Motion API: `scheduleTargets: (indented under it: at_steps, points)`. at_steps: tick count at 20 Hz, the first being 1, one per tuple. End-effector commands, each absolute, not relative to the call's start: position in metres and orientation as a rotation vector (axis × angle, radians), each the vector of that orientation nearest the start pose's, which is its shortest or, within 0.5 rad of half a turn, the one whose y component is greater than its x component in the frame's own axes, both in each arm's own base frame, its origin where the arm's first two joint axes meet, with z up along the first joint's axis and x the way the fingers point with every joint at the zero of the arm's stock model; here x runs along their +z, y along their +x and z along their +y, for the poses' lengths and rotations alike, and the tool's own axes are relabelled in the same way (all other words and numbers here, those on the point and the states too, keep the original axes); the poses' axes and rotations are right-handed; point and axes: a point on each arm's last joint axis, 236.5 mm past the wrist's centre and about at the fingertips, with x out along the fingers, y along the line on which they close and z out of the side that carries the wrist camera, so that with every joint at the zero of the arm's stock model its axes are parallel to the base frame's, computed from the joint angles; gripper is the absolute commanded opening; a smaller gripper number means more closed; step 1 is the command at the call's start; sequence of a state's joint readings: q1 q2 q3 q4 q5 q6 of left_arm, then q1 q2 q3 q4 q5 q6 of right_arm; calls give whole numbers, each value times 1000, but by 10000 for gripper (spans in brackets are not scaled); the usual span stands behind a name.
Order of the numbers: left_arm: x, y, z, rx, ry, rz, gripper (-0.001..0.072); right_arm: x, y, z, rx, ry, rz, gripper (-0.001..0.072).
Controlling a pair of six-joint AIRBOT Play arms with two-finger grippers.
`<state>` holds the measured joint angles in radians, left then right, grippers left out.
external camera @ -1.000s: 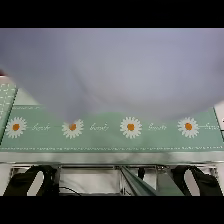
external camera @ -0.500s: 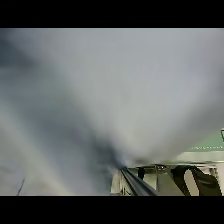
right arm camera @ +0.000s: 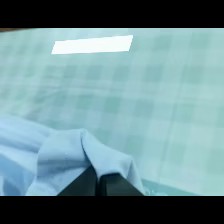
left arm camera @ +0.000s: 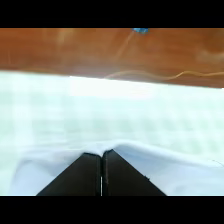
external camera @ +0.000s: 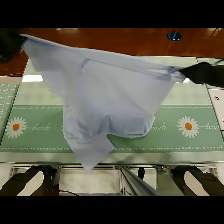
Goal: Fold the shirts.
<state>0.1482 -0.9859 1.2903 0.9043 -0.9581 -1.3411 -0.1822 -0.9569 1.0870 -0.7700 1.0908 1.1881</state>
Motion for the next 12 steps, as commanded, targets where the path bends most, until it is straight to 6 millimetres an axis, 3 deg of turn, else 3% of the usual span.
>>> scheduleTargets:
  at_steps: [1, 4, 7, 8, 9, 10, 12]
  points:
    - [178, 462, -61, -294, -428, 645, 30, 89, 454, 101, 448, 468, 844, 19]
    - [134, 480, -82, -313, -438, 727, 30, 43, 512, 107, 454, 612, 933, 19]
    - [94, 483, -109, -352, -435, 825, 31, 16, 544, 115, 462, 732, 1001, 25]
    - [84, 483, -118, -360, -441, 852, 38, 11, 551, 114, 456, 750, 1008, 119]
    - [76, 481, -124, -360, -461, 881, 180, 10, 557, 111, 451, 754, 1002, 308]
    - [69, 479, -128, -365, -467, 908, 507, 14, 560, 107, 452, 760, 992, 415]
    - [58, 464, -117, -366, -440, 994, 510, 33, 553, 88, 489, 766, 1005, 416]
